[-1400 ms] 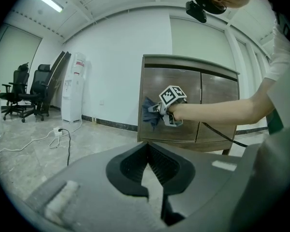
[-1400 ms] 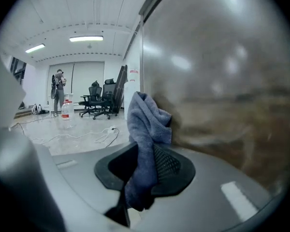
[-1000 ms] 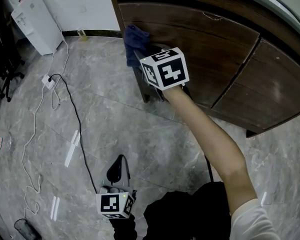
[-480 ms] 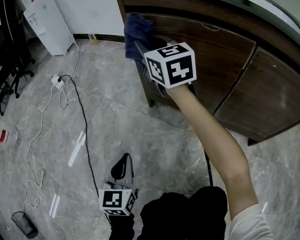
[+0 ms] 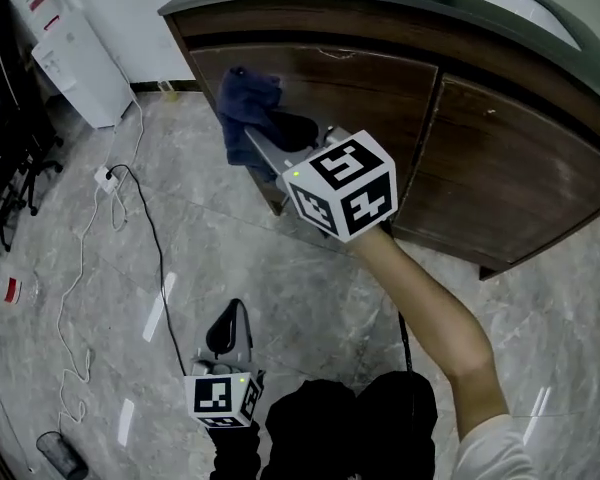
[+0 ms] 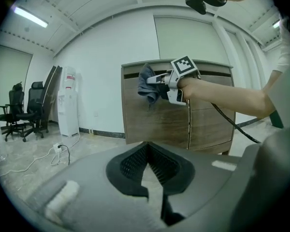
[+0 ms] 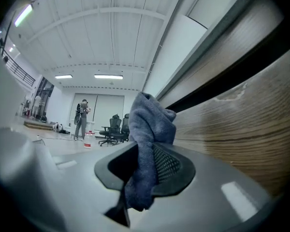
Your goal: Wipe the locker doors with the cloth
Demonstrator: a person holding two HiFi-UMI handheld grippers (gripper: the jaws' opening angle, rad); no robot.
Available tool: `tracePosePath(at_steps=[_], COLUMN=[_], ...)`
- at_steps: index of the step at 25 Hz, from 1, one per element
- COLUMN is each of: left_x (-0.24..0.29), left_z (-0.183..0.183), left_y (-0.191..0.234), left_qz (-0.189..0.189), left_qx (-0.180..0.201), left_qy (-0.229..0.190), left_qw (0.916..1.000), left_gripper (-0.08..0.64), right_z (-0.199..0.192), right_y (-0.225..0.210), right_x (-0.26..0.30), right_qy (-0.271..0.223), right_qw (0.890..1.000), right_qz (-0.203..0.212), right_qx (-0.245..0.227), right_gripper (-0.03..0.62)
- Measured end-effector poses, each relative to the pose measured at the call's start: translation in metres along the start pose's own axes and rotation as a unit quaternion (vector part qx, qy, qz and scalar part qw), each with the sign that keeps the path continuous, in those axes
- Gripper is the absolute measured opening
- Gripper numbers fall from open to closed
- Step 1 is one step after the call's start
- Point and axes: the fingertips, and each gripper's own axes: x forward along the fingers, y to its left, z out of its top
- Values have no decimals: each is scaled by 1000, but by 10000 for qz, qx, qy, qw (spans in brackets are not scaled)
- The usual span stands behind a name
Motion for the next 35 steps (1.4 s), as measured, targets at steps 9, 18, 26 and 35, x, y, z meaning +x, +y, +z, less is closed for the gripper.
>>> tracePosePath(at_steps=[9, 18, 26, 35], left_x=[-34, -80, -131, -202], left_z=[130, 311, 451, 584], left_y=[-48, -91, -128, -194], left_qz=[-155, -602, -1021, -1614], left_qx=[106, 123, 280, 514], left_qy=[297, 340, 166, -301], left_qw=[9994, 9975, 9942, 9851], left_gripper=[2, 2, 2, 2], right_z=[55, 161, 280, 425], right_y=[19, 18, 41, 76], right_x=[-86, -198, -282, -408], right_qy=[283, 590, 798, 539], right_qw=[9994, 9958, 9884, 9707], right_qz=[210, -516, -1161, -2236], right_qx=[72, 474, 574, 700], right_gripper=[91, 91, 91, 91])
